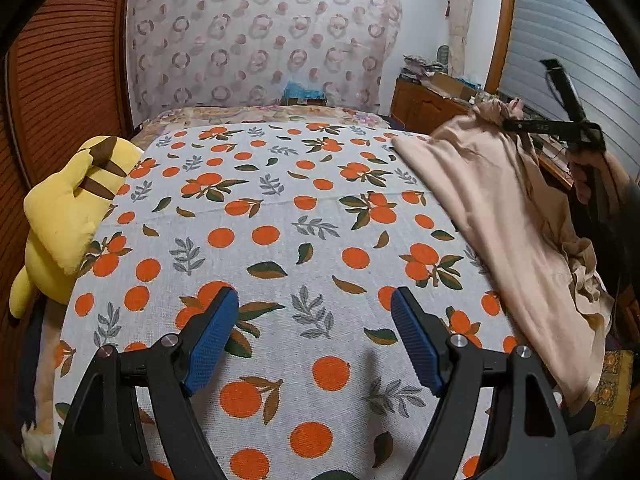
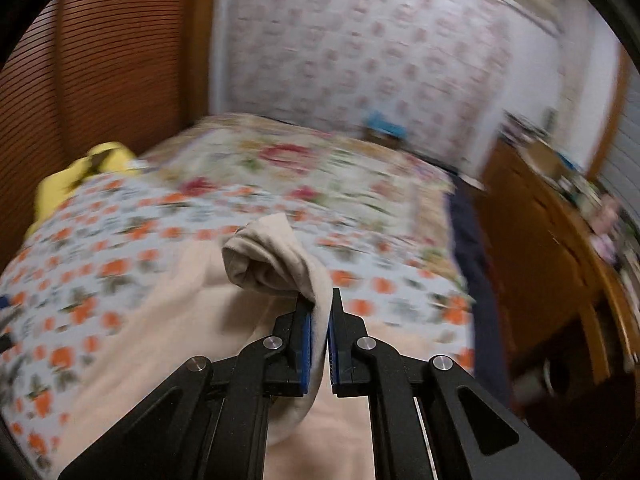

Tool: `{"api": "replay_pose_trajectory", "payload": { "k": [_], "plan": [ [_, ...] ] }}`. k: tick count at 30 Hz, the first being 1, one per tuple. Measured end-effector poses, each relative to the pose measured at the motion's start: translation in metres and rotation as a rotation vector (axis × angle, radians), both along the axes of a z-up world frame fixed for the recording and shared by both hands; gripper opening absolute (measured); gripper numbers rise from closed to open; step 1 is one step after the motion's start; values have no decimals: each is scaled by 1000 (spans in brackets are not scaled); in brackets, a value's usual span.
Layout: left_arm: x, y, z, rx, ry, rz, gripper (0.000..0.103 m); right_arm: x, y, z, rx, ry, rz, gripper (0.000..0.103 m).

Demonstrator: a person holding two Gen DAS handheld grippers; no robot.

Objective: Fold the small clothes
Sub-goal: 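Grasp the folded shirt with the right tool and lift it away, then lay the pink shirt flat on the sheet and open the right tool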

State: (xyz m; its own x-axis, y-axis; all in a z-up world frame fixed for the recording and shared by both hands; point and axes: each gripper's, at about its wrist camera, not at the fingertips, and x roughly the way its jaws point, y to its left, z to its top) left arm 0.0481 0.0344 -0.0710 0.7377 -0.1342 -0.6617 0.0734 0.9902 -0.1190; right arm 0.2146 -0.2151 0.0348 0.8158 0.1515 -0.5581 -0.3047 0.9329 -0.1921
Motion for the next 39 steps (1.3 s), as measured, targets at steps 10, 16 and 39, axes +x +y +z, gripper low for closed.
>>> {"api": "replay_pose_trajectory", "payload": {
  "k": [10,16,39],
  "plan": [
    [0,-10,9,2,-21,-21,79,-30,-26,-7,53,29,-71,31],
    [7,-39,27,-4,-59,-79,79,-117,-41,-16,106,49,32,34],
    [12,-146,35,20,-53,-309,79,-249,-95,-41,165,67,71,3]
  ]
}}
